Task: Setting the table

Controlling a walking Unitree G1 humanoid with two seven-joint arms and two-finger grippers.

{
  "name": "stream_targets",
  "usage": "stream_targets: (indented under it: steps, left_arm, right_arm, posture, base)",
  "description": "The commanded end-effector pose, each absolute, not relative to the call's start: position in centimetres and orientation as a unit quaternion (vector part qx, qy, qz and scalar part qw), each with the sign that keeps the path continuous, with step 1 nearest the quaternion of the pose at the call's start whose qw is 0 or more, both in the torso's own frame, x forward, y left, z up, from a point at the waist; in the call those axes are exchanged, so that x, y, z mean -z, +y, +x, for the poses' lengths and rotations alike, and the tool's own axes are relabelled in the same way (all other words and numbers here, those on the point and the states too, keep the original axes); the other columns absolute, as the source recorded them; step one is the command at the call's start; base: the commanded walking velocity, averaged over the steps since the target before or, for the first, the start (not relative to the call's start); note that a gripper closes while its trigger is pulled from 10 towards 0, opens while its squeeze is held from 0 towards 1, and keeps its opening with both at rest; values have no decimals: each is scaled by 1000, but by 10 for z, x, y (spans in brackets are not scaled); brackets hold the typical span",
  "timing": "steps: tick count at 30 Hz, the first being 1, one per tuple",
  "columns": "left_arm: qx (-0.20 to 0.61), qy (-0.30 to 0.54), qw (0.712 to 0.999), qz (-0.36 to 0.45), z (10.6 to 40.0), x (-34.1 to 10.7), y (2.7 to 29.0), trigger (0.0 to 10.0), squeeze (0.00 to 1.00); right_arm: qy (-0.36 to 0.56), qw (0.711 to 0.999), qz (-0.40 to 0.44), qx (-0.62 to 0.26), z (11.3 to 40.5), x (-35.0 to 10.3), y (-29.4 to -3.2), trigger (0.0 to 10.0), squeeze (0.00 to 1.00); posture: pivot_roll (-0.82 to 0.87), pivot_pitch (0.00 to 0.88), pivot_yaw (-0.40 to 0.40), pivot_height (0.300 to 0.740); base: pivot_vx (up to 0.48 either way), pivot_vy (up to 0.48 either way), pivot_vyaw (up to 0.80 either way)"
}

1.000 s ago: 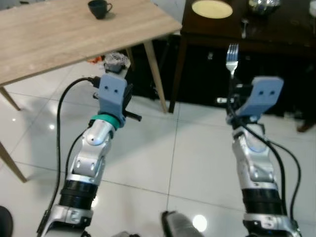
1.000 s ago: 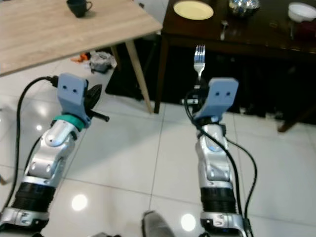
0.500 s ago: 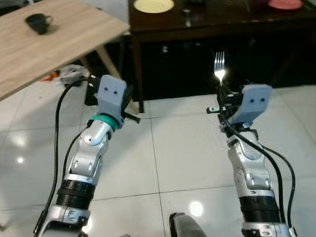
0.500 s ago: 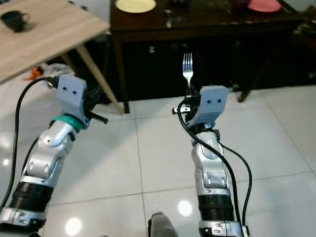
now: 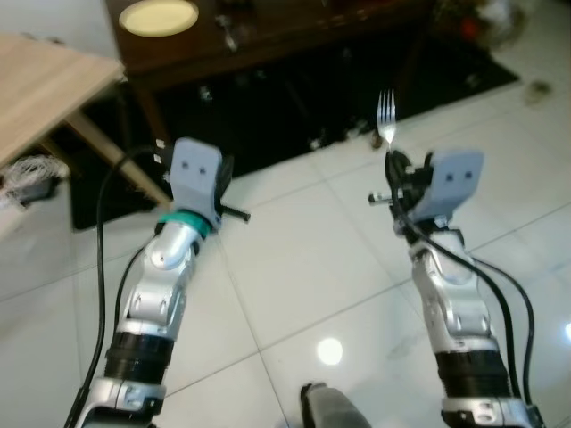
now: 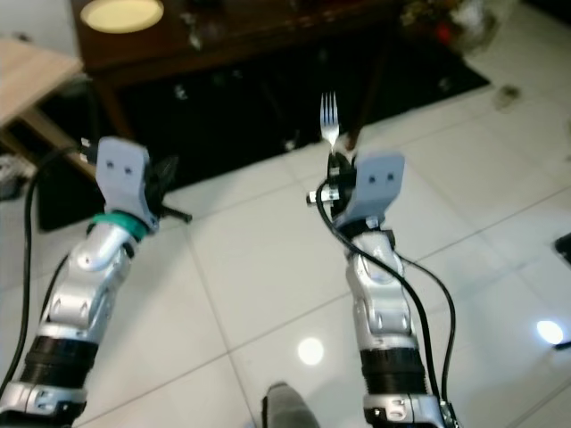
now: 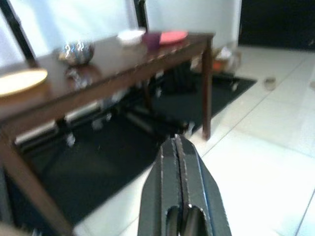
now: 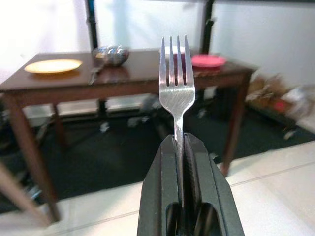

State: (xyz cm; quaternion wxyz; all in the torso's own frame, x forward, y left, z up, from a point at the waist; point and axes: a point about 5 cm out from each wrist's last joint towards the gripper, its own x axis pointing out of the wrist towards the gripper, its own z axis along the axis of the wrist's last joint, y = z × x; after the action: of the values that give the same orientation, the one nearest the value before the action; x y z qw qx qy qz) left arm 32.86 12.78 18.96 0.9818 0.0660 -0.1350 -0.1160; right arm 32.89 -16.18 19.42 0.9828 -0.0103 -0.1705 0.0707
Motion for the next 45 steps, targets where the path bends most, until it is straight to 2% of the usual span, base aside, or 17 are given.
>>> stream_targets:
  steps: [1, 10, 15, 22, 45]
  left_arm:
    - [94, -123, 985, 73, 324, -180, 135, 10000, 0]
    - [100, -132, 983, 81, 323, -183, 132, 10000, 0]
    - [103, -141, 981, 88, 326, -186, 129, 10000, 0]
    - [106, -168, 974, 106, 333, -195, 117, 10000, 0]
    - [117, -179, 970, 113, 335, -196, 113, 10000, 0]
  right_arm:
    - [-161, 982, -2, -99, 333, -190, -150, 10000, 0]
    - [-168, 981, 22, -96, 336, -193, -146, 10000, 0]
    - [-165, 982, 25, -89, 331, -189, -150, 10000, 0]
    - [-170, 982, 35, -72, 325, -186, -160, 10000, 0]
    - [-178, 980, 42, -75, 325, -188, -155, 10000, 0]
  posture:
    - [-51, 57, 21, 740]
    - [-56, 58, 44, 740]
    - [-79, 57, 61, 740]
    - [-113, 51, 84, 740]
    - [-107, 48, 93, 740]
  base:
    - [0, 0, -800]
    - [0, 0, -739]
    - [0, 0, 0]
    - [411, 0, 0]
    - [441, 0, 0]
